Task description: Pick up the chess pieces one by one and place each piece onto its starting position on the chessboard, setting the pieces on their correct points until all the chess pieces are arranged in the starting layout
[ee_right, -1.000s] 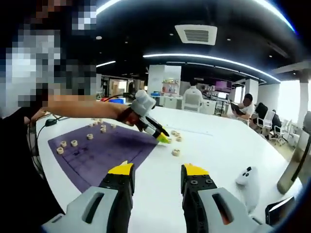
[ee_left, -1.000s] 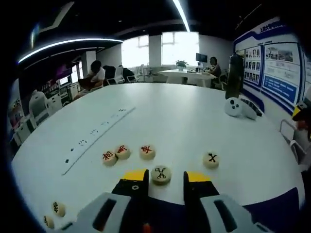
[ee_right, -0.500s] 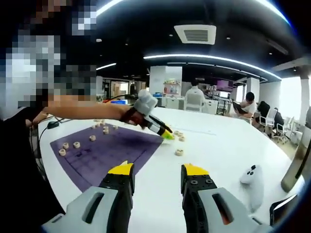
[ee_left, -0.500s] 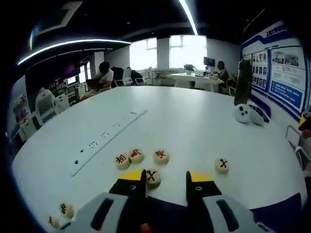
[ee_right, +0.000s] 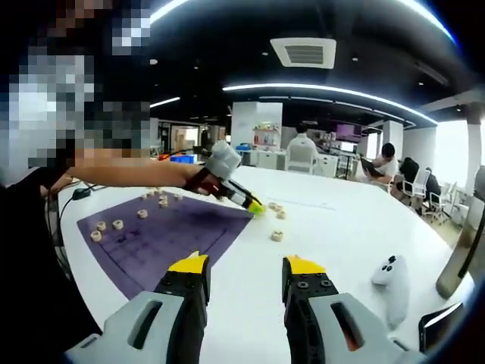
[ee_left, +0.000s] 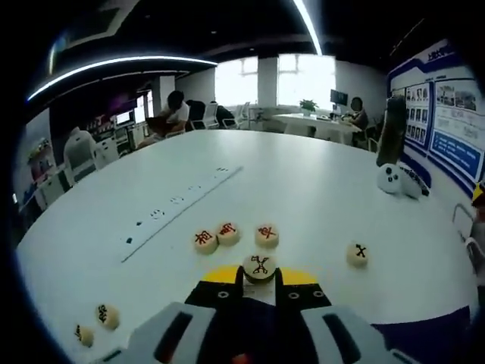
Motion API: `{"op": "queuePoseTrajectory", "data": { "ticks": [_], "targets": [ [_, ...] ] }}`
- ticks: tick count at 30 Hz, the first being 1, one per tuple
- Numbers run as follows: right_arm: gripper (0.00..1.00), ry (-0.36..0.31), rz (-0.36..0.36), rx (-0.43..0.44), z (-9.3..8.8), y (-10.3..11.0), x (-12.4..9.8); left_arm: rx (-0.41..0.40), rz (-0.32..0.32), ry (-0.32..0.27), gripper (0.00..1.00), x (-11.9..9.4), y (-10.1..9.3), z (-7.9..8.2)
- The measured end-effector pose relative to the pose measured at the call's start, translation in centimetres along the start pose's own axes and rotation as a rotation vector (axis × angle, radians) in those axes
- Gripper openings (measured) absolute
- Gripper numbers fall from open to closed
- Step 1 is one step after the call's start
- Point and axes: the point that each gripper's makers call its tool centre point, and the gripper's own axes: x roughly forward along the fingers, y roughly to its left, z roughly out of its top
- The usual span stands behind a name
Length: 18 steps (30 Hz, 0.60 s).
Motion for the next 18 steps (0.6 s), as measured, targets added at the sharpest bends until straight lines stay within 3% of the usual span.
{"op": "queuePoseTrajectory", "data": {
  "ticks": [5, 9, 13, 18],
  "targets": [
    [0.39, -0.005, 0.013, 0.002, 0.0, 0.1, 0.4, 0.003, 0.0, -0.059, 0.19, -6.5, 0.5, 0.9],
    [0.39, -0.008, 0.034, -0.004, 0.3, 0.3, 1.2, 0.027, 0.039, -0.107, 0.19, -13.1, 1.3, 0.1],
    [0.39, -0.018, 0.069, -0.016, 0.8, 1.0, 2.1, 0.026, 0.114, -0.139, 0.19, -19.7, 1.8, -2.5],
    [0.39, -0.012, 0.119, -0.03, 1.0, 2.2, 3.7, -0.014, 0.253, -0.167, 0.19, -26.9, 2.1, -7.6]
  ]
}}
